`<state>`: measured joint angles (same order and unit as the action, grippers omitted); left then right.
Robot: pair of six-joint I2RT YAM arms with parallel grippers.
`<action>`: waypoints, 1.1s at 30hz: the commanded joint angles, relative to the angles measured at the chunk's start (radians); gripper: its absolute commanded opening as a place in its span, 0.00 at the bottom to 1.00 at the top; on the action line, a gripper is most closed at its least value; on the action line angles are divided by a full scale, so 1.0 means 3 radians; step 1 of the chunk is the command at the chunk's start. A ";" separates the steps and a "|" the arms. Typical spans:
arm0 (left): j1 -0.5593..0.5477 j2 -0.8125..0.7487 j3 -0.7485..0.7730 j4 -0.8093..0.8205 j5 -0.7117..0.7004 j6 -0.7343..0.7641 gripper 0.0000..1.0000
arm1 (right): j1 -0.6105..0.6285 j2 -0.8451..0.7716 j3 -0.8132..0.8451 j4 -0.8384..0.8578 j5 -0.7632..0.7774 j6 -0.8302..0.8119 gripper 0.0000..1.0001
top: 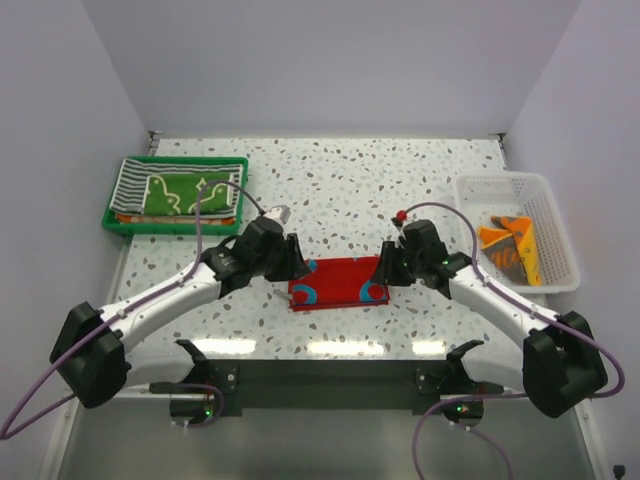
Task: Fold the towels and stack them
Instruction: Fold the towel
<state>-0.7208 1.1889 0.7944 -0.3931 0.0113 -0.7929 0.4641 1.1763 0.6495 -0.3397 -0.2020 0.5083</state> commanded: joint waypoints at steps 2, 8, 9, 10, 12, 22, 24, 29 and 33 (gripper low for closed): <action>-0.0026 0.0429 0.0006 0.0400 0.0259 0.0137 0.42 | 0.0008 0.0190 -0.0175 0.0314 -0.0053 0.0136 0.34; -0.0047 0.0741 -0.0454 0.0722 0.0300 0.0045 0.30 | -0.0059 0.0323 -0.0483 0.0503 0.0239 0.0228 0.28; -0.0047 0.0777 -0.0515 0.0763 0.0295 0.0030 0.29 | -0.0084 0.0333 -0.0528 0.0514 0.0259 0.0233 0.28; -0.0047 0.0787 -0.0607 0.0809 0.0290 0.0005 0.29 | -0.0120 0.0343 -0.0544 0.0493 0.0290 0.0259 0.28; -0.0047 0.0792 -0.0644 0.0804 0.0285 -0.0006 0.28 | -0.0131 0.0318 -0.0509 0.0422 0.0336 0.0259 0.28; -0.0047 0.0603 -0.0664 0.0743 0.0244 -0.0016 0.29 | -0.0131 0.0123 0.0207 0.0201 0.0152 -0.0012 0.28; -0.0052 0.0613 -0.0674 0.0743 0.0244 -0.0026 0.29 | -0.0136 0.0256 0.0315 0.0319 0.0218 -0.0007 0.27; -0.0052 0.0593 -0.0705 0.0768 0.0239 -0.0041 0.32 | -0.0141 0.0828 0.0336 0.0651 0.0422 -0.0022 0.22; -0.0057 0.0557 -0.0730 0.0778 0.0218 -0.0072 0.33 | -0.0207 0.1171 0.0244 0.0932 0.0489 -0.0027 0.20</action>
<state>-0.7326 1.3819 0.5949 -0.1696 0.0994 -0.8021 0.4191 1.4822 0.7395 -0.1490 -0.1089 0.5152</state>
